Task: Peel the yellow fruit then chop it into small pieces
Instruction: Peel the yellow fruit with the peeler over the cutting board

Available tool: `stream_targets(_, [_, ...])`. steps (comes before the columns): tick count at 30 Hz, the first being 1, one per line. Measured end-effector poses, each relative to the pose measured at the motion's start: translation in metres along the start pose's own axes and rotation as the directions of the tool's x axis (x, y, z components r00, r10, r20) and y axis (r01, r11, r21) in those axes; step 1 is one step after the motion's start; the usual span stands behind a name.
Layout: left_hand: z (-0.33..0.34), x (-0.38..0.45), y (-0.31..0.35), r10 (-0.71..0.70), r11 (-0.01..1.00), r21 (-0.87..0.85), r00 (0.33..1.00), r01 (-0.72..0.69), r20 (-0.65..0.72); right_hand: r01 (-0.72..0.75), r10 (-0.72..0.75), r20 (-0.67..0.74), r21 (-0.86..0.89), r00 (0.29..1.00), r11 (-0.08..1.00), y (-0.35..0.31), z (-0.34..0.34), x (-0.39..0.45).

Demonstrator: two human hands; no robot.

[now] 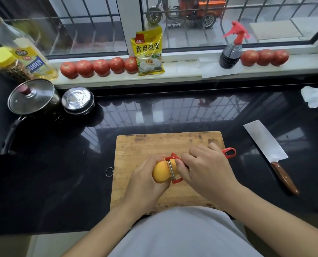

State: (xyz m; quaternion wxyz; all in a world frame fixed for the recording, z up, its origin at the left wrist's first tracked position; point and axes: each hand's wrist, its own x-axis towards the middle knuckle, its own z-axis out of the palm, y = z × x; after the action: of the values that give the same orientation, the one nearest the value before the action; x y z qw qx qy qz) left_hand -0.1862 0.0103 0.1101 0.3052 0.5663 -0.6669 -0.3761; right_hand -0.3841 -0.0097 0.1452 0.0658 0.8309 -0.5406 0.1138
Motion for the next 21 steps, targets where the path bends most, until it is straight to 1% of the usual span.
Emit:
stream_targets(4, [0.003, -0.001, -0.007, -0.001, 1.000, -0.027, 1.000, 0.002, 0.027, 0.002, -0.002, -0.006, -0.014, 1.000, 1.000, 0.006, 0.009, -0.005])
stream_targets(6, [0.004, -0.003, -0.012, -0.008, 1.000, -0.023, 1.000, 0.009, 0.028, -0.012, 0.014, 0.039, -0.056, 0.999, 0.998, 0.016, 0.019, -0.008])
stream_targets(8, [0.003, -0.005, -0.014, -0.033, 0.997, -0.072, 0.999, 0.034, 0.025, -0.078, 0.099, 0.170, -0.130, 0.980, 0.988, 0.034, 0.036, -0.012])
stream_targets(10, [0.001, -0.006, -0.013, -0.085, 0.984, -0.157, 0.996, 0.088, 0.025, -0.178, 0.235, 0.283, -0.212, 0.930, 0.961, 0.054, 0.055, -0.019])
stream_targets(12, [-0.002, -0.003, -0.011, -0.176, 0.946, -0.268, 0.983, 0.183, 0.048, -0.244, 0.325, 0.319, -0.267, 0.891, 0.932, 0.068, 0.071, -0.025])
stream_targets(14, [-0.004, 0.000, -0.011, -0.256, 0.896, -0.353, 0.963, 0.270, 0.086, -0.286, 0.366, 0.313, -0.275, 0.876, 0.918, 0.072, 0.078, -0.026])
stream_targets(15, [-0.005, 0.001, -0.011, -0.280, 0.879, -0.374, 0.955, 0.297, 0.101, -0.304, 0.369, 0.299, -0.243, 0.880, 0.921, 0.070, 0.079, -0.026])
stream_targets(17, [-0.006, 0.000, -0.013, -0.295, 0.867, -0.381, 0.947, 0.321, 0.127, -0.318, 0.340, 0.257, -0.124, 0.904, 0.940, 0.064, 0.072, -0.024])
stream_targets(19, [-0.007, -0.001, -0.014, -0.289, 0.875, -0.362, 0.946, 0.323, 0.144, -0.280, 0.267, 0.213, 0.033, 0.940, 0.959, 0.058, 0.061, -0.020])
stream_targets(21, [-0.008, -0.002, -0.017, -0.273, 0.892, -0.331, 0.950, 0.308, 0.149, -0.212, 0.177, 0.202, 0.169, 0.963, 0.963, 0.049, 0.047, -0.014])
